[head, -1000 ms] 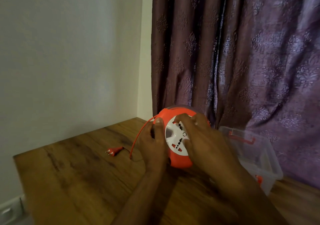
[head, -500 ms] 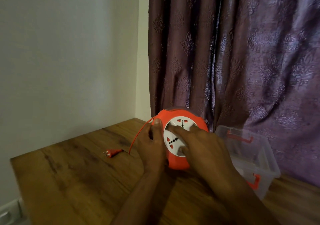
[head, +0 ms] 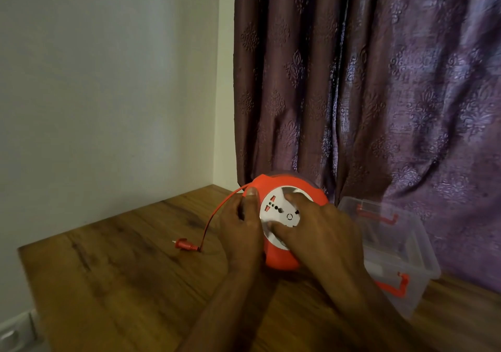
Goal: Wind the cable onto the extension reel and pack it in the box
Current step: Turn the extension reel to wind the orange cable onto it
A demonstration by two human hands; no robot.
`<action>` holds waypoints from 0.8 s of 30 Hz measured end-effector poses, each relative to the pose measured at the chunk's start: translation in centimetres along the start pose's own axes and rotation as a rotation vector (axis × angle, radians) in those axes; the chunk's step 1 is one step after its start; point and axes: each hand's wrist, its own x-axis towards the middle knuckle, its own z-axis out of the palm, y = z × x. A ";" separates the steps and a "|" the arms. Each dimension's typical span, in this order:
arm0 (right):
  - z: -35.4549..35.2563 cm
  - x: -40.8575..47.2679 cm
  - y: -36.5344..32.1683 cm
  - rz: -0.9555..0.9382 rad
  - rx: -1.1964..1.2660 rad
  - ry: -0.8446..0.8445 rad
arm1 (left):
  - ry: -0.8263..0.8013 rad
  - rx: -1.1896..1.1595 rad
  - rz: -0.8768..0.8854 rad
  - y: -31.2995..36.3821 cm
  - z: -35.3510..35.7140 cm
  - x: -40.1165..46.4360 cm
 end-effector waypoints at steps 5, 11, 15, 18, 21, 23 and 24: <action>0.8 0.3 0.5 0.148 0.182 0.002 | -0.021 0.024 0.055 0.1 0.2 -0.5; 0.7 0.8 0.8 0.236 0.358 -0.040 | -0.051 0.042 0.039 0.5 0.1 -0.6; -0.4 0.9 0.9 0.035 0.267 0.041 | -0.030 0.020 0.003 0.5 -0.1 0.0; -1.1 0.9 0.9 -0.150 0.230 0.060 | -0.004 -0.002 -0.045 0.4 -0.3 0.3; -1.5 1.0 0.8 -0.244 0.156 -0.091 | 0.014 -0.005 -0.029 0.4 -0.2 0.3; -1.4 1.1 0.9 -0.292 0.102 -0.186 | 0.017 -0.007 -0.029 0.3 -0.2 0.3; -1.4 1.0 0.9 -0.312 0.086 -0.230 | 0.020 -0.017 -0.036 0.3 -0.3 0.3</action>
